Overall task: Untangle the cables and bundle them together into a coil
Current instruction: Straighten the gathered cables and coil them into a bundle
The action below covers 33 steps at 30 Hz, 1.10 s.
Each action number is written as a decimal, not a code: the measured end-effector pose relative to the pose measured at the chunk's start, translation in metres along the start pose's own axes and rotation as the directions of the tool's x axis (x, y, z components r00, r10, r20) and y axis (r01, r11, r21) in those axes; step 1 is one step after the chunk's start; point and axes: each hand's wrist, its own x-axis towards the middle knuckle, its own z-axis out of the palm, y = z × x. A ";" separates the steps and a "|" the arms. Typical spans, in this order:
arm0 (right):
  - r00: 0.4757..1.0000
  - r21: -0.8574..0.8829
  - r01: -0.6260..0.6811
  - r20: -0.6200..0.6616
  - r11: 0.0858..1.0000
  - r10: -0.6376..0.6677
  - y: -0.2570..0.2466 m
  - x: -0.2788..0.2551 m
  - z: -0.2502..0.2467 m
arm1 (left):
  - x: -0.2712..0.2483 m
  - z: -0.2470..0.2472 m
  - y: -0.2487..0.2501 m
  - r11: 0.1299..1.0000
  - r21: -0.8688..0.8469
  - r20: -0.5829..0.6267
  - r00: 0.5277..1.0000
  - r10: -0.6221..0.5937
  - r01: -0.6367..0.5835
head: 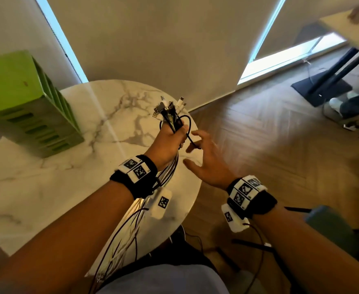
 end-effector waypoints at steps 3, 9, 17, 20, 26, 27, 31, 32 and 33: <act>0.997 0.010 -0.007 -0.083 1.000 0.007 -0.016 0.011 -0.010 | 0.004 -0.003 0.004 1.000 0.007 0.000 1.000 0.009 -0.009; 0.955 -0.119 -0.292 0.017 0.949 0.296 0.046 0.020 -0.047 | 0.010 -0.028 0.015 0.967 -0.249 -0.053 0.996 -0.068 0.053; 0.917 -0.024 -0.200 0.349 0.980 0.196 0.037 0.029 0.000 | 0.010 -0.038 0.017 0.935 -0.345 -0.080 0.991 -0.110 0.076; 0.946 0.062 -0.051 0.322 0.997 0.029 -0.007 0.037 0.013 | 0.010 -0.039 0.017 0.960 -0.271 -0.082 0.992 -0.094 0.068; 0.996 0.126 0.066 0.055 0.990 -0.073 -0.036 0.046 0.006 | 0.017 -0.053 0.016 0.994 -0.104 -0.198 0.978 -0.062 0.041; 0.998 0.171 0.047 0.030 0.984 -0.053 -0.036 0.047 0.003 | 0.018 -0.055 0.017 0.993 -0.109 -0.215 0.975 -0.062 0.039; 0.977 0.263 -0.212 0.020 0.941 0.214 0.002 0.055 -0.009 | 0.016 -0.063 0.020 0.975 -0.217 -0.245 0.964 -0.107 0.053; 0.946 0.192 -0.324 0.095 0.926 0.311 0.023 0.057 -0.009 | 0.016 -0.066 0.021 0.965 -0.255 -0.235 0.965 -0.116 0.053; 0.890 0.076 -0.428 0.209 0.901 0.405 0.038 0.058 -0.009 | 0.014 -0.069 0.022 0.957 -0.286 -0.224 0.967 -0.120 0.053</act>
